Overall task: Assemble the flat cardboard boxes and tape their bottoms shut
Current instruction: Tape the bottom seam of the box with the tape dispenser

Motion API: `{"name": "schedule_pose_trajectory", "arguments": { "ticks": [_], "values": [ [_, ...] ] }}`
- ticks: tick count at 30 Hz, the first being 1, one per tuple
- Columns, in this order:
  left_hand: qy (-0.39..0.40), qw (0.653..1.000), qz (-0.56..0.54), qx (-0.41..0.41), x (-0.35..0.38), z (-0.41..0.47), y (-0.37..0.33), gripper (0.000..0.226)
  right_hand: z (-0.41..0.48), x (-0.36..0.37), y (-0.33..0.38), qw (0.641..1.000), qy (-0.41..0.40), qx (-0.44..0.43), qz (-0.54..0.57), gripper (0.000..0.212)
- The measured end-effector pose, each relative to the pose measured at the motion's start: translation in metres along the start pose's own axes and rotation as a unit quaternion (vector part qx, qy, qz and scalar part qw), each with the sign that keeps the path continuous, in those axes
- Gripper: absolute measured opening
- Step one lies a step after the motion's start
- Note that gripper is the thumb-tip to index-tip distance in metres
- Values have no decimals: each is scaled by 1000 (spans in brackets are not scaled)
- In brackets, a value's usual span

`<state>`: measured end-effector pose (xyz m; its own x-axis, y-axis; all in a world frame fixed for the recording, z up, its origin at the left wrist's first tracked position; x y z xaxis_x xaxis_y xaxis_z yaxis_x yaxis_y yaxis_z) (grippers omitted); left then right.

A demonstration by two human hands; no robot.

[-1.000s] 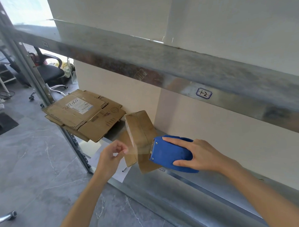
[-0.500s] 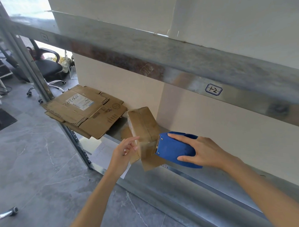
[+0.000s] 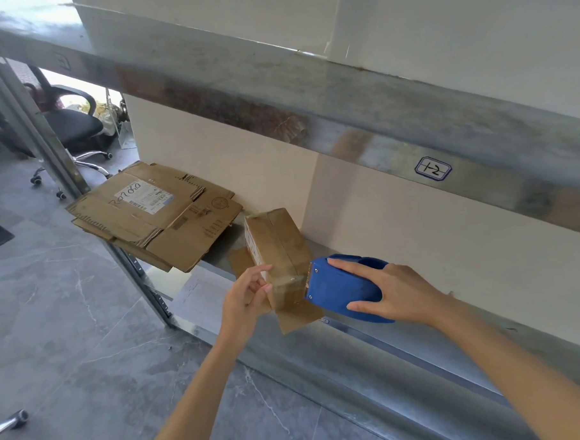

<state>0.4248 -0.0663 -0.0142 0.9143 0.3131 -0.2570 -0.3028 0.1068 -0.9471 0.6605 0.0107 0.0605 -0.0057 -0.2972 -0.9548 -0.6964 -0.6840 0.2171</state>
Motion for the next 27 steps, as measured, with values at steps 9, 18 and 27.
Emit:
{"name": "schedule_pose_trajectory", "arguments": {
  "ticks": [9, 18, 27],
  "values": [
    [66, 997, 32, 32, -1, 13, 3, 28, 5, 2, -4, 1000, -10, 28, 8, 78],
    [59, 962, 213, 162, -8, 34, 1, 24, 7, 3, -7, 999, 2, 46, 9, 78],
    [139, 940, 234, 207, -8, 49, -6, 13, 8, 1, -9, 999, 14, 40, -6, 78]
  ]
}}
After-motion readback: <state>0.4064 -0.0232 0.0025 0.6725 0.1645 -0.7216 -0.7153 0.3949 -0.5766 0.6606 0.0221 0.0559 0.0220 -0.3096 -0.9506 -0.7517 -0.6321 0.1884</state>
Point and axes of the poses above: each hand's wrist, its own z-axis towards the middle knuckle, its own x-axis out of the palm, y = z × x, the point moved 8 cm from there along z, towards the middle knuckle, and after that the axes turned 4 degrees about y, right-handed, at the moved point
